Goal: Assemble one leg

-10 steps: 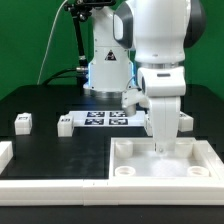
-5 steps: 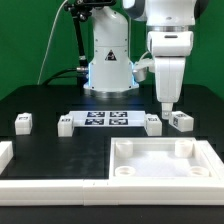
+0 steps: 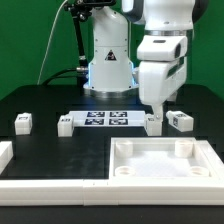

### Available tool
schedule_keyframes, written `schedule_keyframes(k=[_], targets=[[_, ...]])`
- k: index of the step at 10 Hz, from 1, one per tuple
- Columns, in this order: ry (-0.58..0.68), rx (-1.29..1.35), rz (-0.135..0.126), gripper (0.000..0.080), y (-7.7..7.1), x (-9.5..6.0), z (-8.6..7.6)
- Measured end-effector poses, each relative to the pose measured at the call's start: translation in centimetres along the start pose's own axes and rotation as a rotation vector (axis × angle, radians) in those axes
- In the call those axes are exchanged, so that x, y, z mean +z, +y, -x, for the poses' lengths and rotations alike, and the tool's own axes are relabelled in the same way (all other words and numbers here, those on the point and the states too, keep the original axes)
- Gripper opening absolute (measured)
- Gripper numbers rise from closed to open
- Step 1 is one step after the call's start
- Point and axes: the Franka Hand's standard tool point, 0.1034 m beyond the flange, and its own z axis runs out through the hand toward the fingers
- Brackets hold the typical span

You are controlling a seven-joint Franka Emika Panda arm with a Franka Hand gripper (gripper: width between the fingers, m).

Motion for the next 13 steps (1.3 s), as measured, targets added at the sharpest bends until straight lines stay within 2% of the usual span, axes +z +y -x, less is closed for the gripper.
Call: schedule_keyframes(k=[2, 6, 11, 13], targets=[[0.006, 0.282, -0.004, 0.0649, -2.3, 0.3, -0.2], [0.000, 0.711, -0.040, 0.0649, -6.5, 1.0, -2.2], [-0.049, 0.764, -0.063, 0.0649, -7.1, 1.1, -2.2], [-0.186, 0.742, -0.111, 0.0649, -8.5, 2.1, -2.2]])
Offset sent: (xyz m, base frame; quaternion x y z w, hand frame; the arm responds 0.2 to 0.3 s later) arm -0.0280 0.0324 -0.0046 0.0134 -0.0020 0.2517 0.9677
